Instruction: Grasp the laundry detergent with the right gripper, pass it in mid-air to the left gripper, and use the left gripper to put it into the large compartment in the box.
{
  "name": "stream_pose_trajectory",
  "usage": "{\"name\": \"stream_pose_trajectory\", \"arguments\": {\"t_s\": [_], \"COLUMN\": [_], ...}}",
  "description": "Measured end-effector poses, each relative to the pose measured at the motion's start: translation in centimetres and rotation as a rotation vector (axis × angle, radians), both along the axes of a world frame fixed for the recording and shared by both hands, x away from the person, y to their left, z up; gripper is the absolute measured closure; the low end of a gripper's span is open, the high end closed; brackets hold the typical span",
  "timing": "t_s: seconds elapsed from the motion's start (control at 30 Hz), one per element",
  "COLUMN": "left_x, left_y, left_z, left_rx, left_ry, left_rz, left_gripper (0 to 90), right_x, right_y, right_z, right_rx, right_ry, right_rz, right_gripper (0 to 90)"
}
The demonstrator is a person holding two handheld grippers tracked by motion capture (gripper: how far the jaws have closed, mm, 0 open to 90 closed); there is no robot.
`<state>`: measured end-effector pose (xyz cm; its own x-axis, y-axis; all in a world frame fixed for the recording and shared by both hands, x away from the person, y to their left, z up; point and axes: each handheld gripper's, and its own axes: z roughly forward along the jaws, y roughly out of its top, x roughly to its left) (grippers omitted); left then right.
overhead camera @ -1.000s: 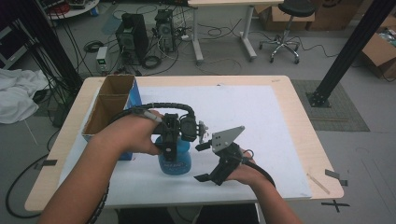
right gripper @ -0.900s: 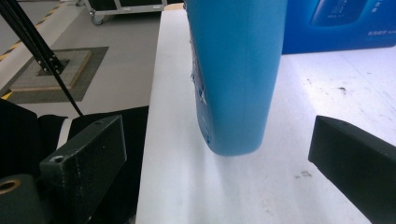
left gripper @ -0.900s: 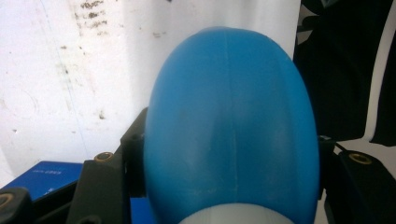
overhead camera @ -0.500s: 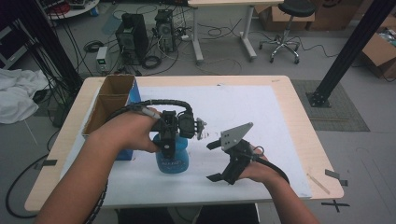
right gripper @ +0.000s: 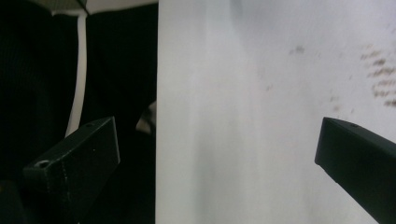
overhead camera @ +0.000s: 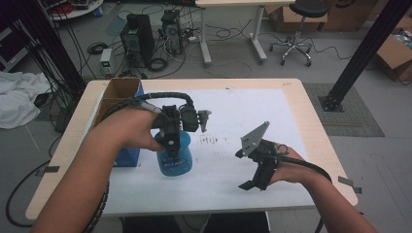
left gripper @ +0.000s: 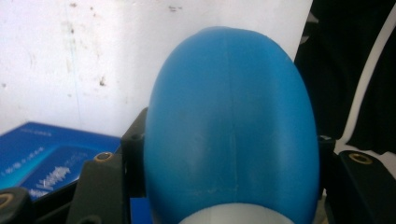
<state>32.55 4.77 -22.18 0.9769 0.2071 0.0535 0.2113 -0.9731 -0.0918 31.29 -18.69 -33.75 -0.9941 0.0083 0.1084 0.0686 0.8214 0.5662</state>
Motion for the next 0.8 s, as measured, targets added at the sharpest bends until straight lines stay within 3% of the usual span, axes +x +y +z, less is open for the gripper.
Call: {"name": "stream_pose_trajectory", "arguments": {"t_s": [0.2, 0.47, 0.6, 0.8], "left_x": [0.4, 1.3, 2.0, 2.7], "left_y": [0.5, 1.5, 2.3, 3.4], "left_z": [1.6, 4.0, 5.3, 6.8], "left_rx": [-0.022, -0.026, -0.048, -0.043], "left_ry": [0.006, -0.005, -0.028, -0.046], "left_rz": [0.089, 0.298, 0.411, 0.517], "left_gripper": [39.0, 38.9, 38.9, 39.0], "right_x": [0.5, 0.8, 0.9, 0.9], "right_y": [-0.8, -1.4, -1.7, -2.0], "right_z": [0.4, 0.9, 0.7, 0.4], "right_rx": [-0.086, -0.192, -0.223, -0.259], "right_ry": [0.016, 0.031, 0.04, 0.048], "right_rz": [0.001, 0.012, 0.014, 0.014], "right_gripper": [0.0, 0.0, 0.0, 0.0]}}
